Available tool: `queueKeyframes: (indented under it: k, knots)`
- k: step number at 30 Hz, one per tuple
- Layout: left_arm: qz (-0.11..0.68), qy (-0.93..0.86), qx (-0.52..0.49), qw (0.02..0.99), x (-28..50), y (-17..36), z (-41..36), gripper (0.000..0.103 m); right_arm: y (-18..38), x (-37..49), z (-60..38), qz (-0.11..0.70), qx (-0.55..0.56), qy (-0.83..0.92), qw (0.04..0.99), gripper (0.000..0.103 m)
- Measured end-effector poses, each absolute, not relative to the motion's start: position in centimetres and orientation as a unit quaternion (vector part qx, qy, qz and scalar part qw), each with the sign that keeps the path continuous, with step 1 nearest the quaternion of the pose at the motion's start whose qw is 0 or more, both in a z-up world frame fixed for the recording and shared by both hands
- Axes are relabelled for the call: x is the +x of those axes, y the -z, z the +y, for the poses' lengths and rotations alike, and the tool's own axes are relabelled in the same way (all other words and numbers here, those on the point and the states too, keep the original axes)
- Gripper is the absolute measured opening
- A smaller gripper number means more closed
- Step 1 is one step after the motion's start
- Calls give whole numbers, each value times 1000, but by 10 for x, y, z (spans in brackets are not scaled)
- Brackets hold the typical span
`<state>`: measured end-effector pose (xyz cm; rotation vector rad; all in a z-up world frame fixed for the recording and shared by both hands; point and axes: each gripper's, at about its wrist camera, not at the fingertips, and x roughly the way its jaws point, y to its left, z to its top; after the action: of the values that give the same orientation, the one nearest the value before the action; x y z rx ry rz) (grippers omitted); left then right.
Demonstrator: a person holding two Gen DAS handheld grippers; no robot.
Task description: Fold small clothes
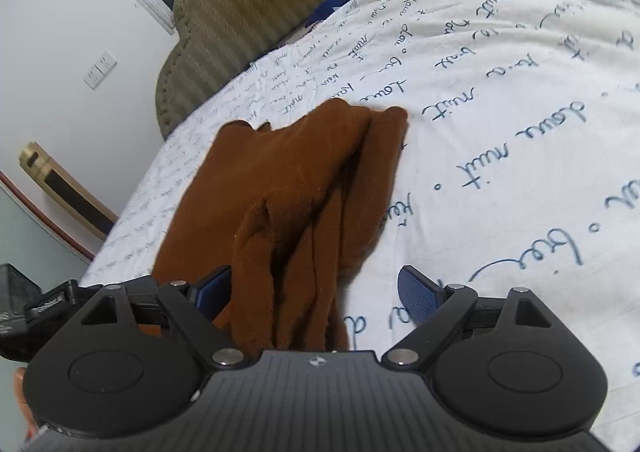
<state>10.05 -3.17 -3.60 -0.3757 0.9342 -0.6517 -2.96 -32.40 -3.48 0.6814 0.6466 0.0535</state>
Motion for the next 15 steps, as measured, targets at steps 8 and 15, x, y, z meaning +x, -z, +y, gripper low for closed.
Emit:
queueKeyframes:
  k: [8,15]
  knots:
    - [449,367,-235,780,110,48,-48,91,48,-3,-322,290,396,-66,868,81]
    - [458,338,-277,774,177,42,-55,91,53,39,-350,288,445,-77,844,78]
